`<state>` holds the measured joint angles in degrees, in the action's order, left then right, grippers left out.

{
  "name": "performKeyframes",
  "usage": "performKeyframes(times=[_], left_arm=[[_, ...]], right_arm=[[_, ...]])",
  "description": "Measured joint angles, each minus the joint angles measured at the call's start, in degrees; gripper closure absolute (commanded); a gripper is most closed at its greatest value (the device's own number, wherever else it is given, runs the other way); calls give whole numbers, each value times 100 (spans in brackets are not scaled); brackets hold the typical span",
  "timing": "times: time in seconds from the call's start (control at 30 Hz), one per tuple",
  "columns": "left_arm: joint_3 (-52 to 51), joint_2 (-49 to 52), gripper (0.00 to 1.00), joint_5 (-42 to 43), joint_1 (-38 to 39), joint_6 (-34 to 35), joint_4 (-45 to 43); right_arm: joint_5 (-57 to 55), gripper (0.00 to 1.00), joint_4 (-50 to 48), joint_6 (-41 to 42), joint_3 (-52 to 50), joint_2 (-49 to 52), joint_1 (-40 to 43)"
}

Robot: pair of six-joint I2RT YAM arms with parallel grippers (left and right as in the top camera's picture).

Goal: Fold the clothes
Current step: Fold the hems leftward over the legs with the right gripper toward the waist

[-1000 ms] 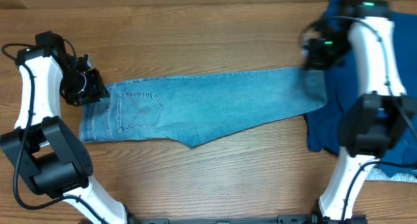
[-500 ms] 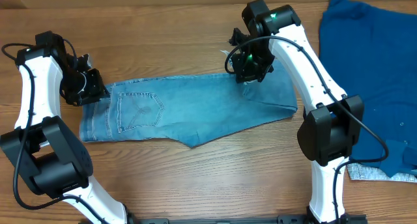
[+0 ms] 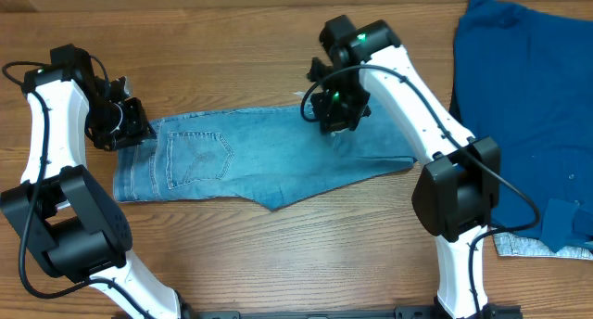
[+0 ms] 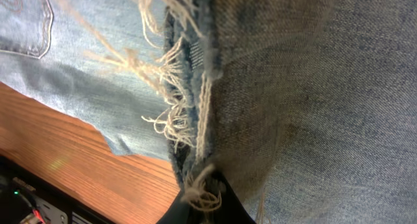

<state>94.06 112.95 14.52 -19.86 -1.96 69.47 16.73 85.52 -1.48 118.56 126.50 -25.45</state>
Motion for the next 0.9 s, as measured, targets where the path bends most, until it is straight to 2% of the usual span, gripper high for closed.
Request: performKeyframes(times=[0.1,0.23,0.27,0.3,0.33,0.7,0.9], left_arm=[[0,0,63,0,0,0,-2],[0,0,64,0,0,0,-2],[0,0,64,0,0,0,-2],[0,0,63,0,0,0,-2],[0,0,64,0,0,0,-2],[0,0,63,0,0,0,-2],[0,0,63,-2,0,0,-2]], right_arm=[[63,92,-122,0,-52,0,-136],[136,84,-243,2,-52,0,-201],[153,66,-278,7,-52,0,-210],[151,56,-297,0,-55,0,-221],[162,51,-313,17,-55,0,-236],[15,52,-400,24,-57,0,-295],[-772,64,-387,367,-57,0,748]])
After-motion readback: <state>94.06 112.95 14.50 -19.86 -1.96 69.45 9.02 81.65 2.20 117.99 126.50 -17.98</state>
